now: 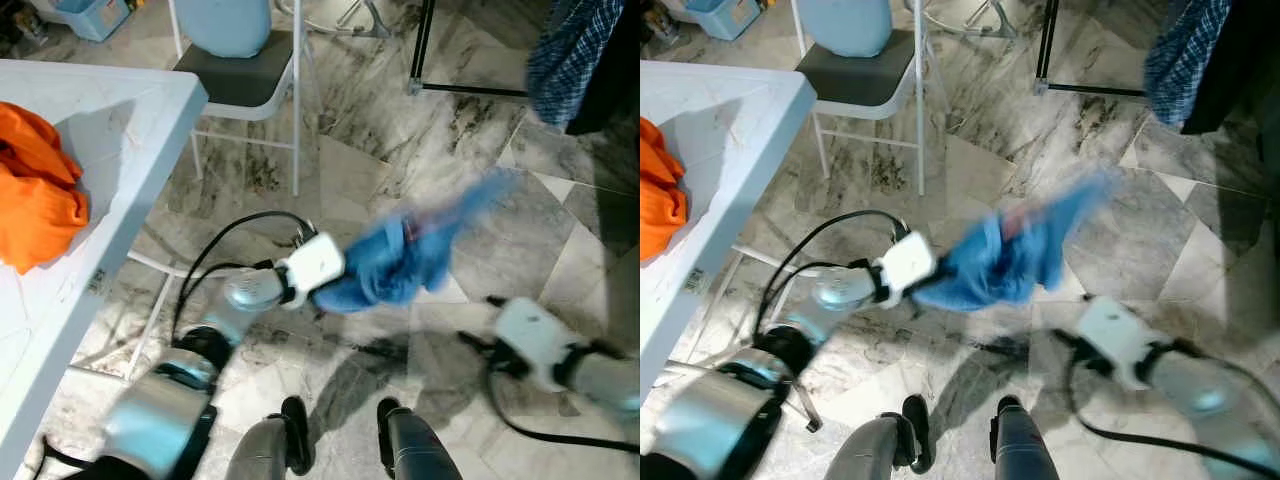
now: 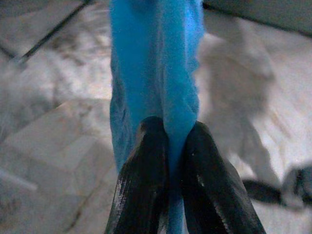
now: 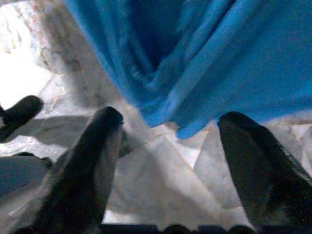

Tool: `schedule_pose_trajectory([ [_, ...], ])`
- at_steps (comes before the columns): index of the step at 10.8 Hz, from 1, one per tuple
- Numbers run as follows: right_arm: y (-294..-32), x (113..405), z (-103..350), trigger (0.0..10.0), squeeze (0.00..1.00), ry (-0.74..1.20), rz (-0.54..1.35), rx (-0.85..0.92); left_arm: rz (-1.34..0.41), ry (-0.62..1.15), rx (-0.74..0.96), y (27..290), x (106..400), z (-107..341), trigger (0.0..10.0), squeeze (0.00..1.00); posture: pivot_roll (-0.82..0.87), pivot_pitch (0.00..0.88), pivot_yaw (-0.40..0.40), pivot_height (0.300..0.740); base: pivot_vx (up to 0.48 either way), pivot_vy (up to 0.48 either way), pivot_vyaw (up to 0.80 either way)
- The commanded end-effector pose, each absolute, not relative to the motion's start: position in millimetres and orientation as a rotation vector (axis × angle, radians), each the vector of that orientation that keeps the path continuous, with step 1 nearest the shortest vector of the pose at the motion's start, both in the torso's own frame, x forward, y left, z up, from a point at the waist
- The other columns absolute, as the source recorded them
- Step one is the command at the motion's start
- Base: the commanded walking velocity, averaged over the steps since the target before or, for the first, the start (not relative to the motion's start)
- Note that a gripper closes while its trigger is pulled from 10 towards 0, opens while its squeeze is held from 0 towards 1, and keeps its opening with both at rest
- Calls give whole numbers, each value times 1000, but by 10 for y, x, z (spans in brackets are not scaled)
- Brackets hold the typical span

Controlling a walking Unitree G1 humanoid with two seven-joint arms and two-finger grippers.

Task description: Hang hanger

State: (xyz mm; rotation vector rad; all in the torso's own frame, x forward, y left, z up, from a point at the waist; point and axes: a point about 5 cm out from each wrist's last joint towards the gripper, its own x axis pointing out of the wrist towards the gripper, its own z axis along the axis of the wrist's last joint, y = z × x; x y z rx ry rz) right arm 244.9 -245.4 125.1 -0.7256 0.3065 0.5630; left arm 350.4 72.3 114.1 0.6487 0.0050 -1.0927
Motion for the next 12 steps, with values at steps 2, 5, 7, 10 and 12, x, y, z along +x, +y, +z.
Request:
schedule_pose_trajectory([
  [2,-2674,2412,1288,10000,1000,345,580,-896,-1195,-10,757,765,3447,1122,1020,0,-281,291,123,740,0,0,0],
  [5,-2770,2383,1436,10000,1000,385,672,-982,-1261,-23,846,760,3412,1109,745,0,-271,286,137,740,0,0,0],
  [7,-2754,2417,1536,10000,1000,353,707,-960,-1280,-5,864,773,3402,1087,667,0,-271,289,140,740,0,0,0],
  [10,-2779,2507,1641,10000,722,327,733,-1027,-1332,-53,880,702,3363,1106,157,0,-272,291,145,740,0,0,0],
  [12,-2737,2544,1586,9137,0,335,793,-1004,-1365,-100,878,647,3350,1165,0,0,-266,297,150,740,0,0,0],
])
